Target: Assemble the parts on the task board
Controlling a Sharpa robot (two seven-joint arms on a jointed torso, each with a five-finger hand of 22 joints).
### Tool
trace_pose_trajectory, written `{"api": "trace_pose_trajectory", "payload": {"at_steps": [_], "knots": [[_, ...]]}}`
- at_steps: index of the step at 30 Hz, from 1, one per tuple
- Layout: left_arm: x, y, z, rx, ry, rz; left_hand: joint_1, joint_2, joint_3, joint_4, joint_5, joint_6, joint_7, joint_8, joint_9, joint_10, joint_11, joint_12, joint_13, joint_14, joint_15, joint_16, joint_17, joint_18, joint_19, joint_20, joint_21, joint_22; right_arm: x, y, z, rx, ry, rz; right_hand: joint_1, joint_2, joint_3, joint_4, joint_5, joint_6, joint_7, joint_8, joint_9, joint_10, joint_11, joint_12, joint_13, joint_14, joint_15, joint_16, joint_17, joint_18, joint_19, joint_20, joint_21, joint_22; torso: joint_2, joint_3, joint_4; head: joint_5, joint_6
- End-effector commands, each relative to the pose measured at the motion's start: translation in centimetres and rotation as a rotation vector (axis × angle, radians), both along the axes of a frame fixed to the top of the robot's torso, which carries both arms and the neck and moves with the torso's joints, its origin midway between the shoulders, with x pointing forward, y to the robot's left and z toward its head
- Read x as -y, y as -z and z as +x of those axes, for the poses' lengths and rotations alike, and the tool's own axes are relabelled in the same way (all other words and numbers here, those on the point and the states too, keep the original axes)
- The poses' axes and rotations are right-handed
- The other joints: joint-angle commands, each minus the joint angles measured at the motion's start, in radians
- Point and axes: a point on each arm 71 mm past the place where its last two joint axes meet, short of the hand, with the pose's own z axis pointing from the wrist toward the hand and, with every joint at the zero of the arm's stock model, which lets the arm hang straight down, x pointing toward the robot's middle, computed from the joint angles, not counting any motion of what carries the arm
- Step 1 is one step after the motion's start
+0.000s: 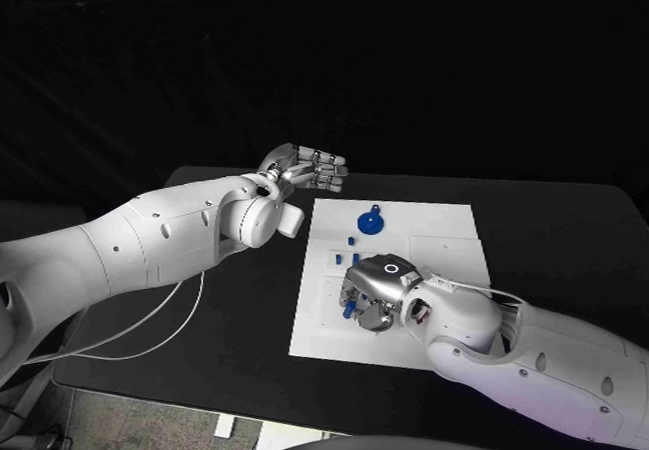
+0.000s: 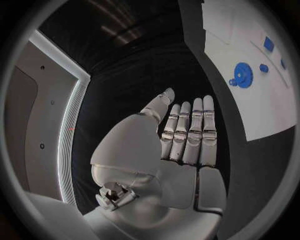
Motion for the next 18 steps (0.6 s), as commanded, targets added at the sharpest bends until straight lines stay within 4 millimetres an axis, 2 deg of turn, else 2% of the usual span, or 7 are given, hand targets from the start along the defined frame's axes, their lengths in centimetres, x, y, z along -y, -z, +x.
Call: {"api": "trace_pose_trajectory", "payload": {"at_steps": [1,18], "knots": [[0.18,-0.1,-0.02,-0.001,0.013,-0.01,0.002,0.004,-0.003,-0.004,0.0,0.0,0.004,0.002,0.0,-0.008,-0.001,0.001,-0.001,-0.005,-0.004,0.0,0.0,0.016,-0.006,-0.001,0.003,0.001,0.02,0.06,-0.09,0.01,-0.01,-0.016,-0.001,0.014,0.002,-0.005,0.002,0.006,0.0,0.003,0.001,0.03,-0.024,0.007,0.001,-0.002,-0.007,-0.006,0.002,0.016,0.04,-0.009,-0.001,0.002,0.0,0.0003,0.0,0.0,0.0],[0.19,-0.1,-0.02,-0.001,0.013,-0.01,0.002,0.004,-0.003,-0.004,0.0,0.0,0.004,0.002,0.0,-0.008,-0.001,0.001,-0.001,-0.005,-0.004,0.0,0.0,0.016,-0.006,-0.001,0.003,0.001,-0.01,0.76,0.04,0.011,-0.008,-0.056,-0.002,0.015,0.003,-0.008,0.002,0.006,0.0,0.003,0.001,0.03,-0.024,0.007,0.001,-0.002,-0.008,-0.007,0.003,0.016,0.039,-0.009,-0.002,0.003,0.0,-0.0002,0.0001,0.001,-0.005]]}}
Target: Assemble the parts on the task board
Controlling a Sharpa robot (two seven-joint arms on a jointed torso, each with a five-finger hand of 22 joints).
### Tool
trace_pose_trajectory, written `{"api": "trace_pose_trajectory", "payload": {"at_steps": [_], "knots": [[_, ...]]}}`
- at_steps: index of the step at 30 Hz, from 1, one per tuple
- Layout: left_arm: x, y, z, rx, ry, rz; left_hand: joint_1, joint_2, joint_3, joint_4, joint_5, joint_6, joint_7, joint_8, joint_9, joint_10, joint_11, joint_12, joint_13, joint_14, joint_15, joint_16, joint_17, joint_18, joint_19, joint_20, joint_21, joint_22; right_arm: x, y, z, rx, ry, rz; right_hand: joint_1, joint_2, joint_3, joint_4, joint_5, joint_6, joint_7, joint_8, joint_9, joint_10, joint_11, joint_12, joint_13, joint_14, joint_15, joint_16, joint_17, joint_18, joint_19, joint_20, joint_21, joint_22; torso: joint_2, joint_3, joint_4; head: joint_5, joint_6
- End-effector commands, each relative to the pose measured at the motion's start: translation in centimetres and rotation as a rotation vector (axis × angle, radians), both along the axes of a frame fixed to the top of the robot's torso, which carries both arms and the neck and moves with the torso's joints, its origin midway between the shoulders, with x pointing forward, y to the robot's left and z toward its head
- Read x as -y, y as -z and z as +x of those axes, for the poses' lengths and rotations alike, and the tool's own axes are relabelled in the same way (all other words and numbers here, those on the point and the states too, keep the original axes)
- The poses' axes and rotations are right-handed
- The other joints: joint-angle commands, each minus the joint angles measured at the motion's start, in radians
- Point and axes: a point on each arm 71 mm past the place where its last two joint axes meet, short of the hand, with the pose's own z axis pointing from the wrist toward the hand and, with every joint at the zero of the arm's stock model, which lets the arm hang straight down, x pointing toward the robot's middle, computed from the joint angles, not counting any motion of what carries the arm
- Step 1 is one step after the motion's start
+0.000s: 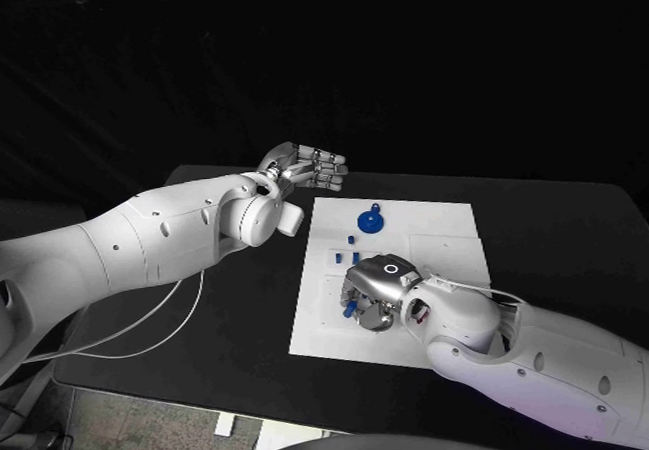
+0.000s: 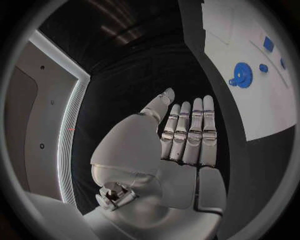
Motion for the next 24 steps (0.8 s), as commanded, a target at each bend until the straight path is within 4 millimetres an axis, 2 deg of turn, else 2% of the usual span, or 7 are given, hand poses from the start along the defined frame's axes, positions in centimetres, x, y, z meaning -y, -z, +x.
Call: {"api": "trace_pose_trajectory", "payload": {"at_steps": [1,16,19,21,24], "knots": [[0.2,-0.1,0.0,0.001,0.013,-0.011,0.002,0.004,-0.003,-0.004,0.0,0.0,0.004,0.002,0.0,-0.008,-0.001,0.001,-0.001,-0.005,-0.004,0.0,0.0,0.016,-0.006,-0.001,0.003,0.001,0.0,0.4,0.0,0.01,-0.009,-0.04,0.002,0.01,0.001,-0.003,0.005,0.007,0.0,0.005,0.001,0.031,-0.024,0.003,0.001,0.0,-0.006,-0.003,0.001,0.016,0.039,-0.009,-0.002,0.001,0.0,-0.0005,0.0,0.001,-0.001],[0.4,-0.1,0.0,-0.001,0.018,-0.011,0.004,0.005,-0.003,-0.002,0.0,0.0,0.004,0.002,0.0,-0.009,-0.001,0.001,-0.001,-0.007,-0.003,0.0,-0.001,0.018,-0.007,0.0,-0.002,0.016,-0.7,1.2,-0.2,0.006,-0.02,-0.069,0.0,0.01,0.003,-0.004,0.005,0.005,0.001,0.005,0.0,0.028,-0.023,0.003,0.001,0.0,-0.006,-0.004,0.002,0.015,0.039,-0.009,-0.005,0.002,0.0,-0.0012,0.0007,-0.001,-0.005],[0.4,-0.1,0.0,-0.002,0.018,-0.011,0.004,0.005,-0.003,-0.002,0.0,0.0,0.004,0.002,0.0,-0.009,-0.001,0.001,-0.001,-0.007,-0.003,0.0,-0.001,0.018,-0.007,0.0,-0.002,0.016,-0.8,1.5,-0.3,0.0,-0.02,-0.067,-0.006,0.007,0.002,-0.002,0.007,-0.021,0.009,0.003,-0.003,0.002,-0.015,0.002,-0.001,0.0,0.001,-0.004,0.002,0.014,0.038,-0.006,-0.007,0.002,0.0,-0.0011,0.0019,0.001,-0.006],[0.5,-0.1,0.0,-0.003,0.019,-0.011,0.004,0.005,-0.003,-0.002,0.0,0.0,0.004,0.002,0.0,-0.009,-0.001,0.001,-0.001,-0.007,-0.003,0.0,-0.001,0.018,-0.007,0.0,-0.002,0.016,-0.8,1.6,-0.3,-0.003,-0.016,-0.062,-0.015,-0.005,-0.001,0.003,0.015,-0.053,0.018,0.003,-0.004,-0.03,-0.005,0.002,-0.001,0.0,0.007,-0.002,0.002,0.018,0.039,0.0,-0.01,0.001,0.0,-0.0012,0.0021,0.001,-0.006],[0.4,-0.1,0.0,-0.004,0.016,-0.01,0.003,0.005,-0.004,-0.001,0.0,-0.001,0.005,0.002,0.0,-0.01,0.0,0.001,-0.001,-0.007,-0.003,0.0,0.0,0.018,-0.007,0.0,-0.003,0.018,-0.5,1.7,-0.2,0.002,0.009,-0.053,-0.034,-0.036,-0.007,0.017,0.024,-0.112,0.026,0.005,-0.003,-0.068,0.005,0.002,-0.001,0.001,0.014,0.001,0.0,0.024,0.041,0.008,-0.014,-0.003,0.0,-0.0009,0.0001,-0.004,-0.006]]}}
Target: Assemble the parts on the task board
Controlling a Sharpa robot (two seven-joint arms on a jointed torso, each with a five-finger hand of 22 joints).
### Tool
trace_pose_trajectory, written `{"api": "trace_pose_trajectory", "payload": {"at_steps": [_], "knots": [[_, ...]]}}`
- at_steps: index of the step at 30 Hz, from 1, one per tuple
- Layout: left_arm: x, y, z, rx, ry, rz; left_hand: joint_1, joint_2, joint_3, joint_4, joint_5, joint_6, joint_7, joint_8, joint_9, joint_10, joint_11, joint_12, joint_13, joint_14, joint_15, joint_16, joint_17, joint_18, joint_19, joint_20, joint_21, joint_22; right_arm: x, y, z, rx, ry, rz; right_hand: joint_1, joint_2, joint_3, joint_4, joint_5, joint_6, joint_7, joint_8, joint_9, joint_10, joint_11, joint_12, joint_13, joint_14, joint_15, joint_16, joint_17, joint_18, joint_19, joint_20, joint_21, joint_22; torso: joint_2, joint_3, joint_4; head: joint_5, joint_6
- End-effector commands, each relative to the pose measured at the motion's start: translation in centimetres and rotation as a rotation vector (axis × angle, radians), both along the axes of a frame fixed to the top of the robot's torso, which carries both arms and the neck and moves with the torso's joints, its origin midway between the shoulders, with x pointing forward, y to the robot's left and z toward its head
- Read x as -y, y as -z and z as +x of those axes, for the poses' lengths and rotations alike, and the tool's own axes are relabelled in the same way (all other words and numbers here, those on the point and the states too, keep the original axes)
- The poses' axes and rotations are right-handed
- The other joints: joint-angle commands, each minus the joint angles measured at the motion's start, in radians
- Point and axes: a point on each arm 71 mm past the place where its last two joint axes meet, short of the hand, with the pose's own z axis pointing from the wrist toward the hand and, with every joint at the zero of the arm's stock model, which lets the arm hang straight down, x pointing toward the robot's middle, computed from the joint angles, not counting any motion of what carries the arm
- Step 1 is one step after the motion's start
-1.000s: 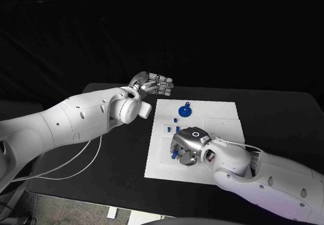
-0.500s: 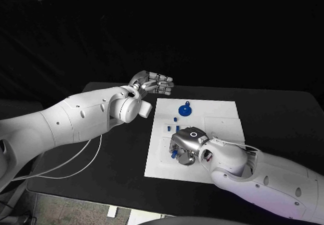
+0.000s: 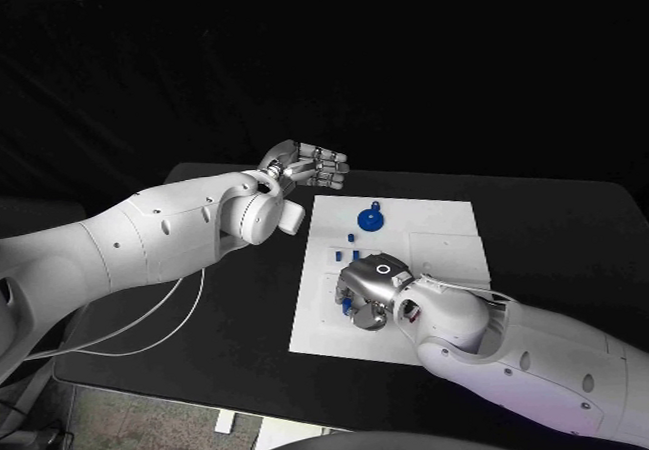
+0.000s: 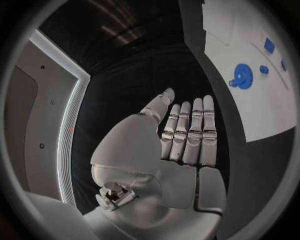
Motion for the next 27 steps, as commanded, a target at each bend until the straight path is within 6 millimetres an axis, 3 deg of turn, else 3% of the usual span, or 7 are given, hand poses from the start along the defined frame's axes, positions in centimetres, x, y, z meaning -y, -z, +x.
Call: {"api": "trace_pose_trajectory", "payload": {"at_steps": [1,9,18,22,27], "knots": [[0.2,-0.1,0.0,-0.002,0.011,-0.009,0.003,0.005,-0.004,-0.001,0.0,-0.001,0.005,0.002,0.0,-0.01,0.0,0.001,-0.001,-0.007,-0.003,0.0,-0.001,0.018,-0.007,0.0,-0.003,0.003,0.5,1.0,-0.1,-0.021,0.032,-0.025,-0.025,-0.031,0.0,0.015,0.003,-0.031,0.001,-0.006,-0.002,-0.025,0.006,0.002,-0.003,0.003,0.01,0.003,-0.002,0.024,0.047,0.012,-0.004,-0.005,0.0,0.0,-0.0016,-0.004,0.001],[0.0,-0.1,0.0,-0.004,0.006,-0.006,0.001,0.005,-0.005,0.001,0.0,-0.001,0.005,0.002,0.0,-0.01,0.0,0.001,-0.001,-0.007,-0.003,0.0,0.0,0.018,-0.006,0.0,-0.004,0.004,0.9,1.1,0.0,-0.022,0.055,-0.007,-0.043,-0.074,-0.053,0.061,-0.006,-0.076,-0.005,-0.006,-0.003,-0.08,0.019,0.001,-0.003,0.005,0.021,0.005,-0.017,0.037,0.048,0.026,-0.023,-0.031,0.0,0.0017,-0.0022,-0.004,0.001],[-0.1,0.0,0.0,-0.006,0.002,-0.004,0.001,0.005,-0.005,0.001,0.0,-0.001,0.005,0.002,0.0,-0.01,0.0,0.001,-0.001,-0.007,-0.003,0.0,0.0,0.018,-0.006,0.0,-0.004,0.004,1.2,0.8,0.0,-0.012,0.066,0.041,-0.032,-0.076,-0.101,0.087,-0.003,-0.079,-0.005,-0.006,-0.003,-0.085,0.02,0.001,-0.004,0.003,0.02,0.011,-0.032,0.038,0.047,0.024,-0.02,-0.061,0.0,0.0021,-0.0018,-0.006,0.002],[-0.1,0.0,0.0,-0.007,0.001,-0.004,0.001,0.005,-0.005,0.001,0.0,-0.001,0.005,0.002,0.0,-0.01,0.0,0.001,-0.001,-0.007,-0.003,0.0,0.0,0.018,-0.006,0.0,-0.004,0.004,1.4,0.5,0.0,0.001,0.074,0.077,-0.034,-0.088,-0.12,0.091,-0.009,-0.091,-0.008,-0.007,-0.004,-0.119,0.029,0.002,-0.003,0.003,0.025,0.01,-0.035,0.043,0.047,0.028,-0.027,-0.071,0.0,0.0017,-0.0025,-0.007,0.005],[-0.2,0.0,0.0,-0.007,0.001,-0.003,0.001,0.005,-0.005,0.001,0.0,-0.001,0.005,0.002,0.0,-0.01,0.0,0.001,-0.001,-0.007,-0.003,0.0,0.0,0.018,-0.006,0.0,-0.004,0.004,1.5,0.1,0.0,0.008,0.079,0.136,0.001,-0.086,-0.282,0.115,-0.015,-0.175,-0.023,-0.005,-0.005,-0.211,0.049,0.007,-0.003,0.002,0.039,0.01,-0.042,0.061,0.046,0.039,-0.045,-0.097,-0.001,0.0016,-0.0013,-0.009,0.009]]}}
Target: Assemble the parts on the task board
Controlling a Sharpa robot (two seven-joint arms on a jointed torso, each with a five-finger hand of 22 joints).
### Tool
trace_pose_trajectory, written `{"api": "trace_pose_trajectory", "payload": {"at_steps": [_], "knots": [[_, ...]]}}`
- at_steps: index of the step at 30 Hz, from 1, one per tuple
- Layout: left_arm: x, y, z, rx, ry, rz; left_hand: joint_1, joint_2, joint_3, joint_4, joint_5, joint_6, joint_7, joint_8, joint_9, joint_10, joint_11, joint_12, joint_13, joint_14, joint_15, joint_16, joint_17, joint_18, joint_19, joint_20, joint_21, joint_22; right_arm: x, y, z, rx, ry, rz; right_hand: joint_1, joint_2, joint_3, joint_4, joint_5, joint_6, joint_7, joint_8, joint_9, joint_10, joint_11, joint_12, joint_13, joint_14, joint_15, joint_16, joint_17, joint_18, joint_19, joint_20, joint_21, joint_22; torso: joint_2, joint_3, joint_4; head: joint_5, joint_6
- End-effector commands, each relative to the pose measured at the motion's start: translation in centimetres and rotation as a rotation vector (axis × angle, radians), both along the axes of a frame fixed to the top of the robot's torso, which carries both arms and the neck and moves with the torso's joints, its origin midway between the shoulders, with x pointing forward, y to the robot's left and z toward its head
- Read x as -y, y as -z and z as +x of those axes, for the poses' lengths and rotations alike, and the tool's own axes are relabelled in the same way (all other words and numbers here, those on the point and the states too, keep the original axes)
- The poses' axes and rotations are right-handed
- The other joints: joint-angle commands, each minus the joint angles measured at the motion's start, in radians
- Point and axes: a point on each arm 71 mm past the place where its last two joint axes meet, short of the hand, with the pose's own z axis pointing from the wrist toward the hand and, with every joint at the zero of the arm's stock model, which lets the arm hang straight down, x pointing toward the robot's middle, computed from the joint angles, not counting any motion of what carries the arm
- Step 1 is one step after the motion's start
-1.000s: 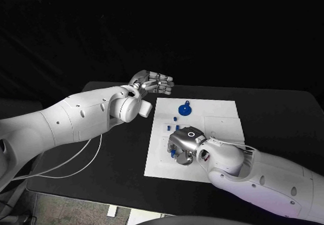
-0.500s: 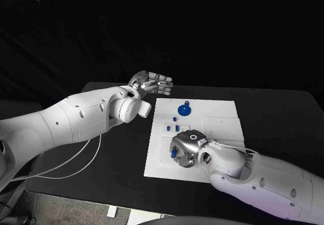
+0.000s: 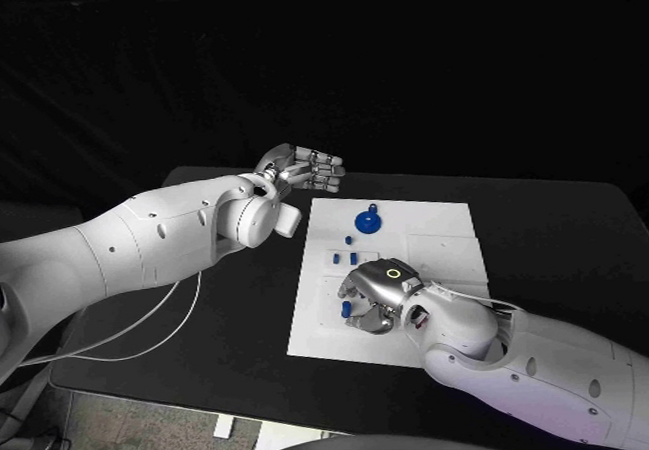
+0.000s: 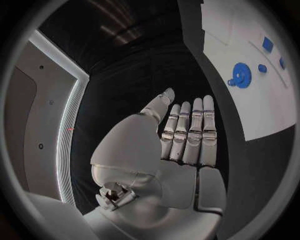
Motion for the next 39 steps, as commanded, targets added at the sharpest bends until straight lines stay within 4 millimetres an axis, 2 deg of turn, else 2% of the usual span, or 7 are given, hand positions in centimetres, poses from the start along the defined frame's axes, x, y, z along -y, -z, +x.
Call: {"api": "trace_pose_trajectory", "payload": {"at_steps": [1,9,16,20,24,31,39], "knots": [[0.1,-0.1,0.0,0.001,0.006,-0.008,0.001,0.005,-0.005,0.001,0.0,-0.001,0.005,0.002,0.0,-0.01,0.0,0.001,-0.001,-0.007,-0.003,0.0,0.0,0.018,-0.006,0.0,-0.004,0.001,0.1,-0.6,-0.1,0.018,0.01,0.084,0.023,0.004,-0.066,0.02,-0.002,-0.029,-0.008,-0.003,-0.001,-0.038,0.009,0.005,-0.001,0.001,0.011,0.006,-0.002,0.026,0.041,0.013,-0.007,-0.01,0.0,-0.0001,0.0009,-0.002,0.003],[-0.2,-0.1,0.1,-0.001,0.0,-0.005,0.002,0.003,-0.006,0.003,0.0,-0.001,0.005,0.002,0.0,-0.017,0.002,0.001,-0.001,-0.008,-0.002,0.0,0.0,0.019,-0.005,0.001,-0.007,-0.001,2.2,-3.0,0.5,-0.015,0.067,0.18,0.061,-0.002,-0.208,0.154,0.015,-0.07,0.01,-0.005,-0.002,-0.036,0.009,0.006,-0.001,-0.001,0.013,0.014,-0.007,0.036,0.04,0.019,0.008,-0.038,0.0,-0.0019,-0.0025,-0.015,0.01],[-0.6,-0.1,0.1,0.0,0.006,-0.011,0.0,0.002,-0.01,0.007,-0.001,-0.002,0.004,0.002,0.0,-0.018,0.002,0.001,-0.001,-0.005,-0.003,0.0,0.0,0.019,-0.003,0.001,-0.007,-0.002,7.1,-6.2,2.8,-0.12,0.207,0.252,0.044,0.06,-0.221,0.185,0.02,0.021,0.042,0.0,0.002,0.128,-0.026,0.027,0.002,0.003,-0.01,0.019,-0.006,0.005,0.042,-0.002,0.052,-0.031,-0.003,0.0009,-0.0133,-0.053,0.026],[-1.0,0.0,0.1,-0.002,0.005,-0.007,-0.005,0.002,-0.018,0.014,-0.002,-0.002,0.003,0.002,0.0,-0.016,0.001,0.001,-0.001,0.0,-0.004,0.0,0.0,0.018,0.002,0.002,-0.009,-0.008,10.7,-7.0,4.2,-0.23,0.302,0.27,0.035,0.12,-0.169,0.198,0.008,0.124,-0.006,0.016,0.016,0.334,-0.097,0.119,0.048,0.005,-0.048,0.027,0.002,-0.024,0.045,-0.027,0.116,-0.002,-0.006,0.0,-0.0194,-0.087,0.04],[-1.3,0.2,0.0,-0.003,0.009,-0.011,-0.006,0.002,-0.023,0.018,-0.001,-0.001,0.002,0.002,0.0,-0.014,0.0,0.001,-0.001,0.002,-0.004,0.0,0.0,0.018,0.005,0.001,-0.011,-0.017,14.2,-6.8,5.2,-0.352,0.398,0.252,-0.053,0.099,-0.093,0.143,-0.006,0.163,-0.015,-0.001,0.035,0.212,-0.12,0.486,0.456,0.006,-0.074,0.051,0.033,-0.084,0.046,-0.072,0.217,0.054,-0.01,-0.0008,-0.0294,-0.118,0.046],[-1.6,0.7,-0.5,-0.002,0.042,-0.027,-0.052,-0.033,-0.226,0.132,-0.043,-0.009,-0.001,0.005,0.001,0.002,-0.002,0.002,0.0,0.004,0.0,0.001,0.001,0.007,0.026,0.011,-0.015,-0.12,18.1,-6.2,5.1,-0.473,0.525,0.181,-0.096,0.088,-0.002,0.151,0.02,0.158,-0.033,-0.003,0.116,0.204,-0.13,0.97,1.028,-0.007,-0.075,0.212,0.22,-0.089,0.05,-0.075,0.423,0.18,-0.016,0.005,-0.0397,-0.147,0.041],[-1.5,0.9,-1.3,0.007,0.076,-0.044,-0.042,-0.033,-0.266,0.171,-0.045,-0.011,0.001,0.005,0.001,0.002,-0.001,0.003,0.001,0.006,-0.001,0.001,0.001,0.004,0.055,0.01,-0.011,-0.246,19.4,-4.4,3.7,-0.649,0.652,0.091,-0.154,0.065,-0.047,0.212,0.001,0.105,-0.014,-0.004,0.147,0.212,-0.115,0.974,1.11,-0.008,-0.065,0.226,0.269,-0.081,0.045,-0.064,0.434,0.207,-0.019,0.0041,-0.0507,-0.155,0.038]]}}
